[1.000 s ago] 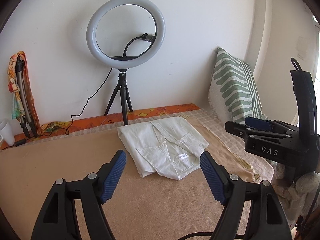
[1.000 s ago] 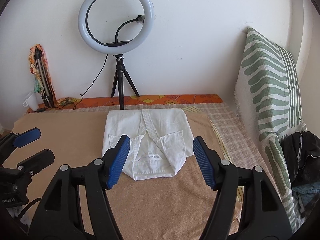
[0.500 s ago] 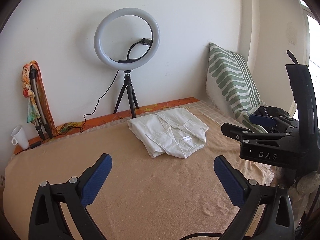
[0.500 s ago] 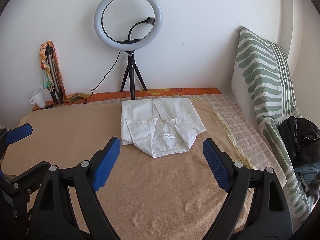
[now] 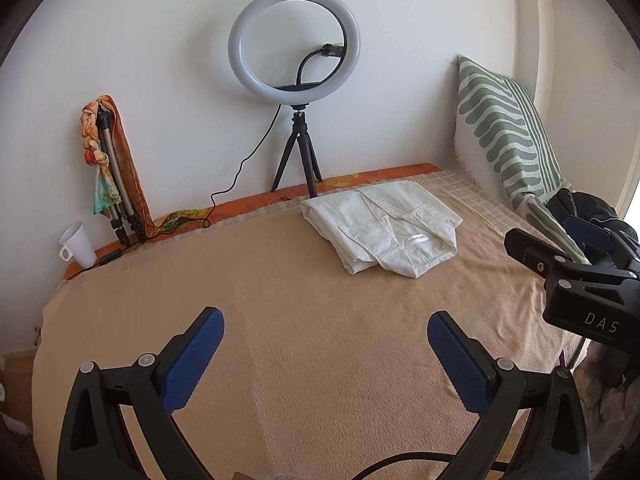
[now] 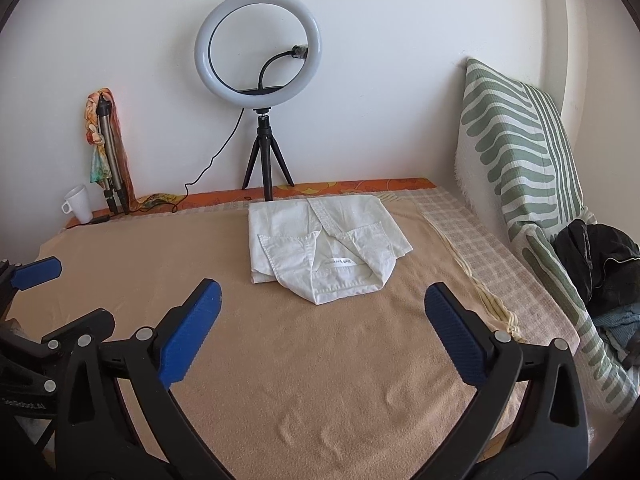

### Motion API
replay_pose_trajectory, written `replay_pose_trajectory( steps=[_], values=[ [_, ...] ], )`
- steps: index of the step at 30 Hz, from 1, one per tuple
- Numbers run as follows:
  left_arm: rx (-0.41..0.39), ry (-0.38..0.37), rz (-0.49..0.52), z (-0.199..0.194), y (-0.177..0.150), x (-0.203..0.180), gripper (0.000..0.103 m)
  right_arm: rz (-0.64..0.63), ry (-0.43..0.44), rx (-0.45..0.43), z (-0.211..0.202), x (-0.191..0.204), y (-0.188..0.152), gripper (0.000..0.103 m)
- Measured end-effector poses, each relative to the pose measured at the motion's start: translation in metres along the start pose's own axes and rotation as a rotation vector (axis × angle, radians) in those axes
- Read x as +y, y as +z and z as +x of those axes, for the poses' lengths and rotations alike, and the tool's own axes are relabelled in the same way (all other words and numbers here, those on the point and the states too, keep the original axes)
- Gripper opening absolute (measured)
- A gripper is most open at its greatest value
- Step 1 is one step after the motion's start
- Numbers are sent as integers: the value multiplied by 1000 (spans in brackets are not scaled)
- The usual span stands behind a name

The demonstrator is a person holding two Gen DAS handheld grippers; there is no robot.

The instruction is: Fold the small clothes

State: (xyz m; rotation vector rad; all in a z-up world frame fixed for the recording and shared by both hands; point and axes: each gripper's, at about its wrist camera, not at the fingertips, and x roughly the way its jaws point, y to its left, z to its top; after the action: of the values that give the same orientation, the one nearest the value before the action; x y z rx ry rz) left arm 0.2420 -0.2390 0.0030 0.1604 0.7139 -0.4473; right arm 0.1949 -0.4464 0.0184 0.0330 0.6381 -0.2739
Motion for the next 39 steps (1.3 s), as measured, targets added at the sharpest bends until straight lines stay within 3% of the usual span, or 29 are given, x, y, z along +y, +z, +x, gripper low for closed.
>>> replay_pose_trajectory(
  steps=[11,39],
  values=[
    [20,69,48,-3,-14,-11,103,-26,-33,10,3,2,-11,103],
    [-4,85,55,-6,-12,-9,103,-41,-33,24,11,3,-16,103]
  ],
)
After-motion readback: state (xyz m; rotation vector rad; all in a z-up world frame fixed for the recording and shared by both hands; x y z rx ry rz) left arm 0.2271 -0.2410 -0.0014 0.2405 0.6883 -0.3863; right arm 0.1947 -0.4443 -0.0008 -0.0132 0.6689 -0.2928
